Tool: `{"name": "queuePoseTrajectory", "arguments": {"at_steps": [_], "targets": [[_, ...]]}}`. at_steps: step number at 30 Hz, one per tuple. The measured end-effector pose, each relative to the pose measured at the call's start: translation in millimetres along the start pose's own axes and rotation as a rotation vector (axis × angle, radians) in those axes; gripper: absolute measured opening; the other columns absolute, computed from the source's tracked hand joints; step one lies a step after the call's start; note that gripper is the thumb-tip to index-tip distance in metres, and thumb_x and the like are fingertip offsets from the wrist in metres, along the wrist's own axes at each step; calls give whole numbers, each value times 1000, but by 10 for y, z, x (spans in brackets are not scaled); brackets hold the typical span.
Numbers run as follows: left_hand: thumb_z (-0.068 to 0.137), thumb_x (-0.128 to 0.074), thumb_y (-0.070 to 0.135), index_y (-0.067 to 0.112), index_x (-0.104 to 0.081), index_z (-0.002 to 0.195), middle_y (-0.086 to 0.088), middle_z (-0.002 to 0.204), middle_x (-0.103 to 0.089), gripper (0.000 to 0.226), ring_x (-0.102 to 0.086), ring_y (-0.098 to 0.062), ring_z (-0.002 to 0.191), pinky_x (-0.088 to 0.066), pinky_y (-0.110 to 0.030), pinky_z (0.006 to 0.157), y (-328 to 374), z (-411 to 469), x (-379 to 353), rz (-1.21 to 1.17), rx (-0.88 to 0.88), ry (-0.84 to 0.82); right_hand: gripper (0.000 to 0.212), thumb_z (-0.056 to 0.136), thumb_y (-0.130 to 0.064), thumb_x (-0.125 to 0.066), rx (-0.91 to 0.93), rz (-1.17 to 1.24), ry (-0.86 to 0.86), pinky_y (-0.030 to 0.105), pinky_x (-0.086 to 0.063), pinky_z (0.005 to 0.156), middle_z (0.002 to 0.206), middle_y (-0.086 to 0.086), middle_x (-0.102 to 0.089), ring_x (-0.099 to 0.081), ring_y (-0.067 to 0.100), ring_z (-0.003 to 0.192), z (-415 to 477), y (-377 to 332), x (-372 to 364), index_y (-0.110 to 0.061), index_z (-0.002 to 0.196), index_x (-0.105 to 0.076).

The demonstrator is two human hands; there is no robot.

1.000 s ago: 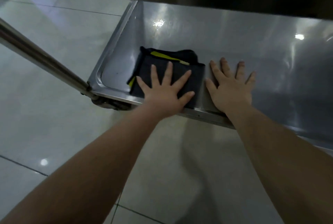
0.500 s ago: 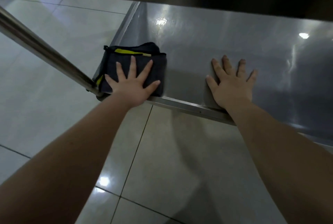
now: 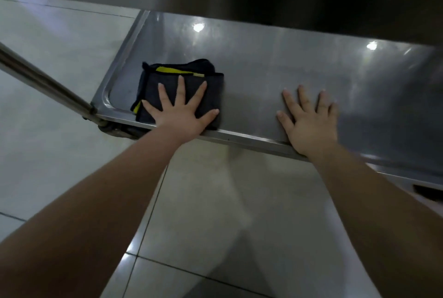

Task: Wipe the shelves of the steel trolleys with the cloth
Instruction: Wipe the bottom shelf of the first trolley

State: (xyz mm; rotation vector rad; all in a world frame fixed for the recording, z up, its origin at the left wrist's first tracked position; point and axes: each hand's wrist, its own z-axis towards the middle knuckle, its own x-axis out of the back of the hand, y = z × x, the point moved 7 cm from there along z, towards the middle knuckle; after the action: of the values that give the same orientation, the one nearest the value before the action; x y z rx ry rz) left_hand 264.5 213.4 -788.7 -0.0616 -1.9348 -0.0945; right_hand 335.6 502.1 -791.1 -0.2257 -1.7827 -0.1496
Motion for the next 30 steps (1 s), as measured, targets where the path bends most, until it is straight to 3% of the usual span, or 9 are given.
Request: {"name": "queuePoseTrajectory", "arguments": {"at_steps": [5, 8, 13, 17, 20, 25, 30], "targets": [[73, -8, 90, 58, 27, 139, 2, 158, 33, 81, 31, -47, 140, 19, -80, 93, 1160, -276, -200, 16, -182, -15, 60, 99, -60, -12, -5, 7, 23, 55, 6, 118, 165, -8, 6, 9, 38, 149, 8, 32, -6, -43, 154, 3], [74, -11, 91, 61, 26, 138, 7, 157, 35, 80, 35, -42, 139, 25, -77, 90, 1388, -333, -256, -17, -202, -17, 58, 101, -53, -14, -18, 19, 37, 53, 5, 119, 165, -9, 5, 9, 36, 149, 19, 44, 11, -38, 155, 1], [66, -8, 96, 67, 19, 137, 16, 160, 25, 81, 25, -34, 146, 14, -76, 101, 480, -14, -75, -29, -113, 47, 58, 100, -58, -14, -3, 33, 18, 52, 6, 119, 164, -9, 6, 10, 35, 149, 27, 37, 2, -43, 154, 4], [56, -2, 101, 69, 18, 135, 16, 160, 23, 88, 19, -35, 147, 6, -78, 104, -595, 308, 175, -55, 68, 28, 59, 100, -58, -13, 7, 21, 16, 53, 6, 119, 164, -9, 7, 10, 35, 149, 32, 30, 7, -44, 154, 5], [47, 3, 103, 69, 18, 135, 15, 160, 25, 95, 19, -38, 147, 7, -78, 105, -867, 414, 252, -77, 142, 8, 58, 100, -58, -12, 8, 0, 28, 55, 6, 119, 164, -10, 7, 11, 36, 149, 33, 0, 6, -44, 153, 6], [70, -7, 95, 65, 17, 140, 7, 162, 23, 80, 20, -45, 145, 9, -80, 101, -10, 373, 126, -45, -40, 62, 58, 100, -58, -11, -12, -7, 28, 55, 6, 119, 164, -10, 7, 10, 37, 149, 24, 7, -3, -44, 153, 7], [69, -3, 92, 61, 17, 142, 5, 162, 24, 82, 27, -45, 142, 20, -79, 94, 1353, -53, -112, 49, -317, 66, 59, 100, -55, -12, -10, -8, 22, 54, 3, 119, 164, -10, 7, 9, 34, 150, 33, 44, -4, -39, 155, 3]]}}
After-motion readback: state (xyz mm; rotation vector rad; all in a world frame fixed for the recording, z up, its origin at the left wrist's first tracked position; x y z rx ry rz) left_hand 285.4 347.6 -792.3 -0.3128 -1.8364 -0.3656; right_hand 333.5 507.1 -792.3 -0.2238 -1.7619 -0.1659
